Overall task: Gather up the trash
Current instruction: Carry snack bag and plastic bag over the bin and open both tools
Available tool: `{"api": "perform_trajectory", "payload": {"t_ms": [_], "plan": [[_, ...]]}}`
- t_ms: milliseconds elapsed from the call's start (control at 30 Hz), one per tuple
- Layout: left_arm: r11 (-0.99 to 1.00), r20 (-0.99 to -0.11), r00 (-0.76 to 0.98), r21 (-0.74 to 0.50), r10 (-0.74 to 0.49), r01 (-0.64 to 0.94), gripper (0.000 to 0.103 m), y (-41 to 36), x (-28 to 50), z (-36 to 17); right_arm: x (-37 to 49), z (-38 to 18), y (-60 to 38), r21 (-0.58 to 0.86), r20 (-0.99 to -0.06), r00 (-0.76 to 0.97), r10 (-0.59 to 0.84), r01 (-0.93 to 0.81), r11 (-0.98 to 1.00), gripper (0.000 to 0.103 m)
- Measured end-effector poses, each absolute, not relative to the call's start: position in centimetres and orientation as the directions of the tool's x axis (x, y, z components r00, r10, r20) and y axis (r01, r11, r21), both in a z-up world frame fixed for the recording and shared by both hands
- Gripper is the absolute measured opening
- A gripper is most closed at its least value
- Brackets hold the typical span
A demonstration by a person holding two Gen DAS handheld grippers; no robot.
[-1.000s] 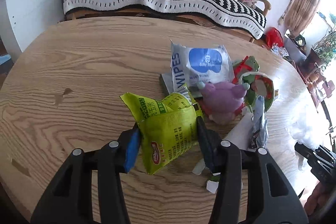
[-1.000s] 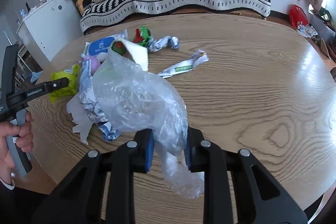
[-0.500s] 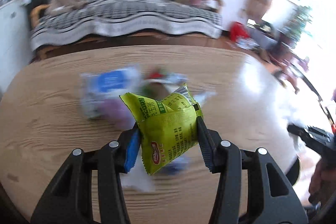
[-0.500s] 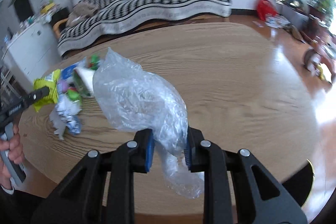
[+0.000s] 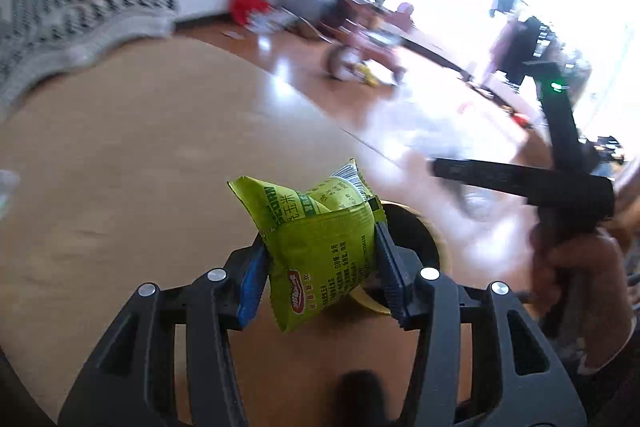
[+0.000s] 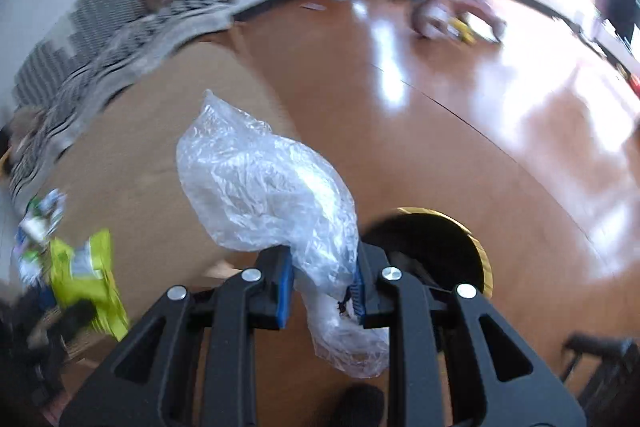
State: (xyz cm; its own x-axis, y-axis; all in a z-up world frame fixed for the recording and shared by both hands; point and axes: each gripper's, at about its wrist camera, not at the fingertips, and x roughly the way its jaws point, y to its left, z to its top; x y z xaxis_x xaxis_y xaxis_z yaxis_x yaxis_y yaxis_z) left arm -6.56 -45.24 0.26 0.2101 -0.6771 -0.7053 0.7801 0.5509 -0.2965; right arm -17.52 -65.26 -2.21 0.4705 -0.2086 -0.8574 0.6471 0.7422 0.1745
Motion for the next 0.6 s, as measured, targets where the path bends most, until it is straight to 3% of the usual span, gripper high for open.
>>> {"api": "perform_trajectory", "payload": {"t_ms": [267, 600], "plan": [[0.483, -0.807, 0.042, -0.310, -0.589, 0.819, 0.049, -56.9, -11.4, -7.4, -19.9, -7.8, -71.2, 0.089, -0.949, 0.260, -0.177, 0.762, 0.642, 0.024], [0.493, -0.832, -0.005, -0.333, -0.554, 0.804, 0.049, -59.8, -10.9, -10.6, -20.7, -9.7, -72.8, 0.093, -0.964, 0.224, -0.143, 0.788, 0.609, 0.024]]}}
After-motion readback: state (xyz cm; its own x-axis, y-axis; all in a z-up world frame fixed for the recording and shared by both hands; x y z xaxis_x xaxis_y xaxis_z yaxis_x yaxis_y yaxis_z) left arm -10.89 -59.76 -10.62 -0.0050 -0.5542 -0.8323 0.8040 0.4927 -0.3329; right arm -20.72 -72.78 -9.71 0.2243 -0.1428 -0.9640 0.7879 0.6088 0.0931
